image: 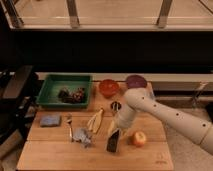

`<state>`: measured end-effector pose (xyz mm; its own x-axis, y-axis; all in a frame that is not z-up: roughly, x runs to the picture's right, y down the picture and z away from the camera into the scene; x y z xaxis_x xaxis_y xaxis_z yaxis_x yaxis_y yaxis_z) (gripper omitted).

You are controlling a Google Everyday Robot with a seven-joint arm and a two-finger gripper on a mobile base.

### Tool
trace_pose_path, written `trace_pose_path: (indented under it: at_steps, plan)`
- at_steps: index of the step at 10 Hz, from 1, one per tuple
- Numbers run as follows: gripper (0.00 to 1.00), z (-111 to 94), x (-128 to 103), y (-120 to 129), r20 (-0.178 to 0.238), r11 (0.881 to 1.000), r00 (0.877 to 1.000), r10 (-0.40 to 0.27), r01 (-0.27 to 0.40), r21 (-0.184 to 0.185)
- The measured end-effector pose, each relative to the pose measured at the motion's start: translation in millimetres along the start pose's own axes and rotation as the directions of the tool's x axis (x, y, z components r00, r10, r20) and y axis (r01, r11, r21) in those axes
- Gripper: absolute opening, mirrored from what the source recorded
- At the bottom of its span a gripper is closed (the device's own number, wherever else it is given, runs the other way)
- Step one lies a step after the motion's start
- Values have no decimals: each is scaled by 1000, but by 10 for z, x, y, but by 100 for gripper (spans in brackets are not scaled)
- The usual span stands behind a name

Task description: Place eraser in red bowl

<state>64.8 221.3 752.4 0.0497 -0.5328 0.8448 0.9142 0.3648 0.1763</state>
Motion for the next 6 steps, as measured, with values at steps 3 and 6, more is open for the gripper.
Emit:
trace_pose_path:
  at_steps: [3, 6]
  plan:
    - [0, -645, 366, -198, -114, 997, 993, -2, 11, 75]
    - [0, -1220, 917, -190, -258, 971, 966, 33, 31, 239]
